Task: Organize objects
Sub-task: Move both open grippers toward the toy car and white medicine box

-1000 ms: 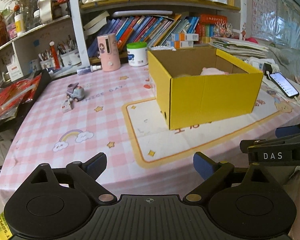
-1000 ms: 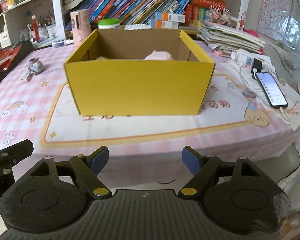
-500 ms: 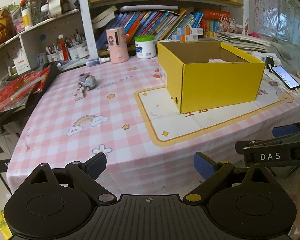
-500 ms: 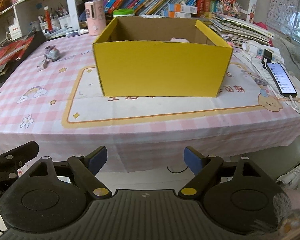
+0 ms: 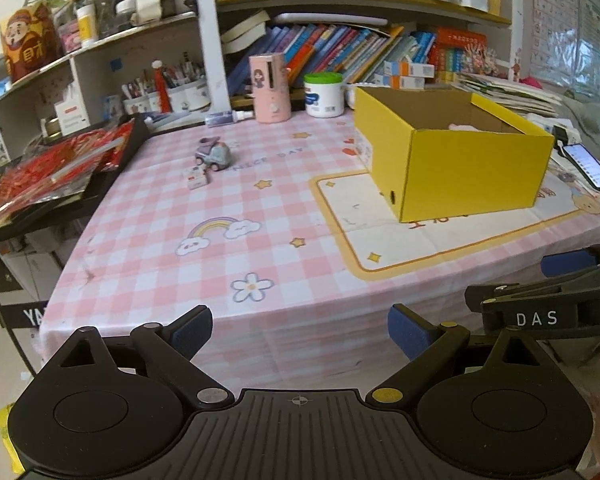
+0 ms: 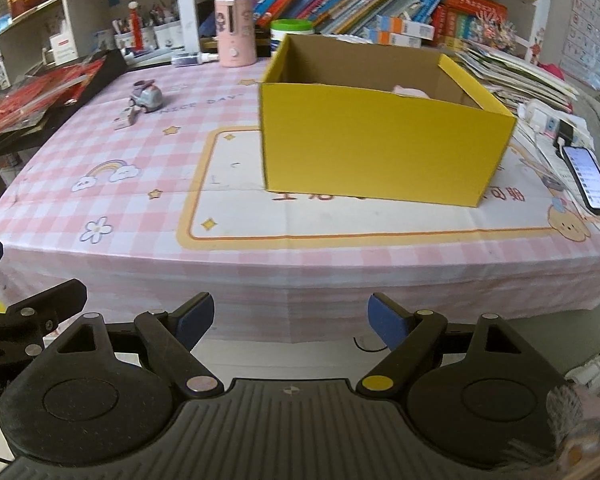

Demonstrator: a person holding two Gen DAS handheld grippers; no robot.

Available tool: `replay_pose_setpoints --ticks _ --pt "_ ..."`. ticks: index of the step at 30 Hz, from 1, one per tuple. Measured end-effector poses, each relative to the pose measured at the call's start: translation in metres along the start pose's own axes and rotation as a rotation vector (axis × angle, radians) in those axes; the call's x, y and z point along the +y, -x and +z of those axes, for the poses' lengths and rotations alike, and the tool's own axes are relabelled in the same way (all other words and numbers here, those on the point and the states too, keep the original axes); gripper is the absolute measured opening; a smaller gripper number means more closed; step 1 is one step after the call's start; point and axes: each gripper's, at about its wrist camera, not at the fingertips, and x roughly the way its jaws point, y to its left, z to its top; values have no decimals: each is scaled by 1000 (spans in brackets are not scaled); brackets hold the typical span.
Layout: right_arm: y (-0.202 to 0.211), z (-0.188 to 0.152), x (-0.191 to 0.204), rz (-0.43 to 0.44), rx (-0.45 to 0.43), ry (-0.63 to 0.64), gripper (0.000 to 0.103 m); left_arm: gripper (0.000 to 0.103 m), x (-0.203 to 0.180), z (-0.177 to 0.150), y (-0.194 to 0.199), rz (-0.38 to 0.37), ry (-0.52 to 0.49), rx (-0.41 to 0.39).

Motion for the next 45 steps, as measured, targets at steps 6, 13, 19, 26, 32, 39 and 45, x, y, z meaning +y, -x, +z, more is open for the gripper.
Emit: replay_pose_setpoints --ticks 6,13,19,26,32,39,45 --pt "-2 4 19 21 -7 31 84 96 17 -4 4 24 24 -3" --pt "-4 11 40 48 -15 69 84 97 35 -4 4 46 55 -3" --pt "-11 19 50 66 -21 95 84 97 44 -3 -2 57 75 3" --pt "-27 32 60 95 -25 116 84 100 54 5 -15 77 89 7" --pt "-49 53 67 122 -19 129 83 101 65 20 -35 92 106 13" --pt "-76 84 75 151 -14 150 82 101 79 39 -64 113 144 36" --pt "-95 108 78 182 -18 173 79 101 87 57 -82 136 170 37"
